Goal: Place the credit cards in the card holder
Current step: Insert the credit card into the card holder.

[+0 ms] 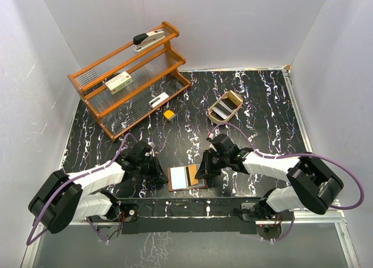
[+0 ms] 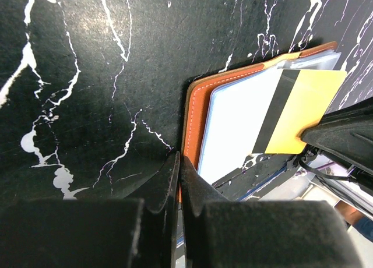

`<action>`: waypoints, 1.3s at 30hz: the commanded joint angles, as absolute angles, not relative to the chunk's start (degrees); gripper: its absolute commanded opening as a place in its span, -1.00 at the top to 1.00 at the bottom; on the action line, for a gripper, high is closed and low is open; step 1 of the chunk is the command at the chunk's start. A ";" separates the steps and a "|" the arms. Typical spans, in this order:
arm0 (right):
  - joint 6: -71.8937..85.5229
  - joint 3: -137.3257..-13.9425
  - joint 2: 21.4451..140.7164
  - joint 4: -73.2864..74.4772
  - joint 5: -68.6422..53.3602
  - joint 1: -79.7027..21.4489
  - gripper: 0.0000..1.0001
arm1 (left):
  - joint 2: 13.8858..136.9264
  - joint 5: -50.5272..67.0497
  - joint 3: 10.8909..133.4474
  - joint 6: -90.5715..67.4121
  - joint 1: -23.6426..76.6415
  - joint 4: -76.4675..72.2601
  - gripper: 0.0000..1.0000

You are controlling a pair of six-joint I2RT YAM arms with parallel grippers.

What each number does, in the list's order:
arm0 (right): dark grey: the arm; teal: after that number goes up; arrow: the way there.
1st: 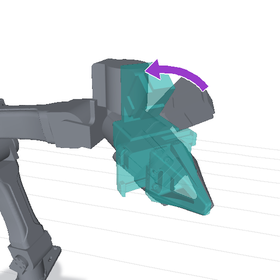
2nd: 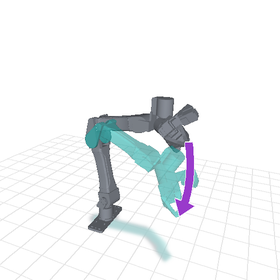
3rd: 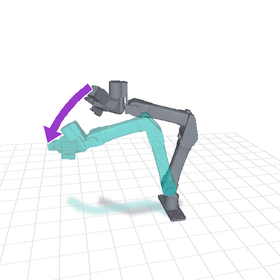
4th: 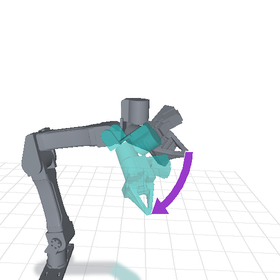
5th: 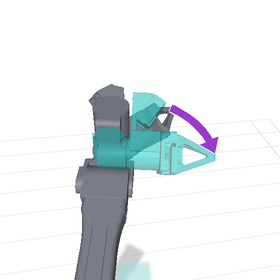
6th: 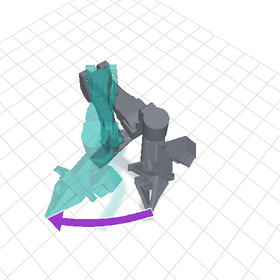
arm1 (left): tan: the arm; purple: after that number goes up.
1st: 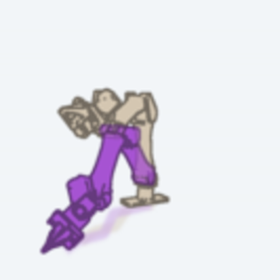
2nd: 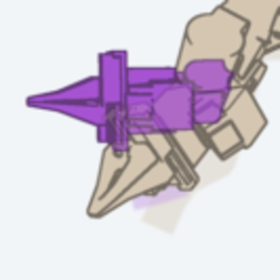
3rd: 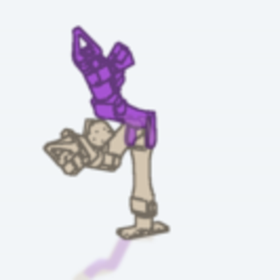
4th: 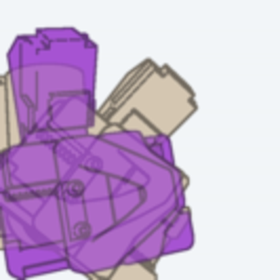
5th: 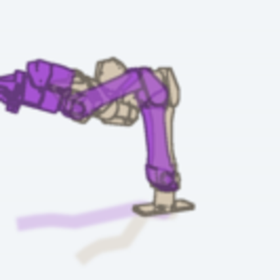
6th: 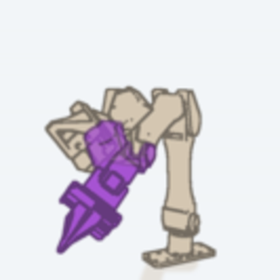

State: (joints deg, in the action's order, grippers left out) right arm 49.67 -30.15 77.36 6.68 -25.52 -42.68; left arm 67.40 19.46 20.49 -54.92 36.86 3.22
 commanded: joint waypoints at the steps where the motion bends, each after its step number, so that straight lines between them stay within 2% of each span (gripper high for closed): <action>1: 49.16 -29.57 76.38 4.07 -26.48 -43.14 1.00 | 67.61 20.14 19.61 -55.24 36.74 2.81 1.00; 12: 49.14 -28.98 78.95 1.43 -28.58 -43.07 1.00 | 67.71 19.01 18.92 -54.78 36.74 2.96 1.00; 20: 45.70 -30.52 81.07 5.30 -26.15 -43.12 0.99 | 68.46 18.69 19.31 -54.26 36.74 3.11 1.00; 39: 48.52 -29.88 81.84 2.92 -22.94 -43.15 1.00 | 67.52 19.67 19.17 -55.09 36.74 3.24 1.00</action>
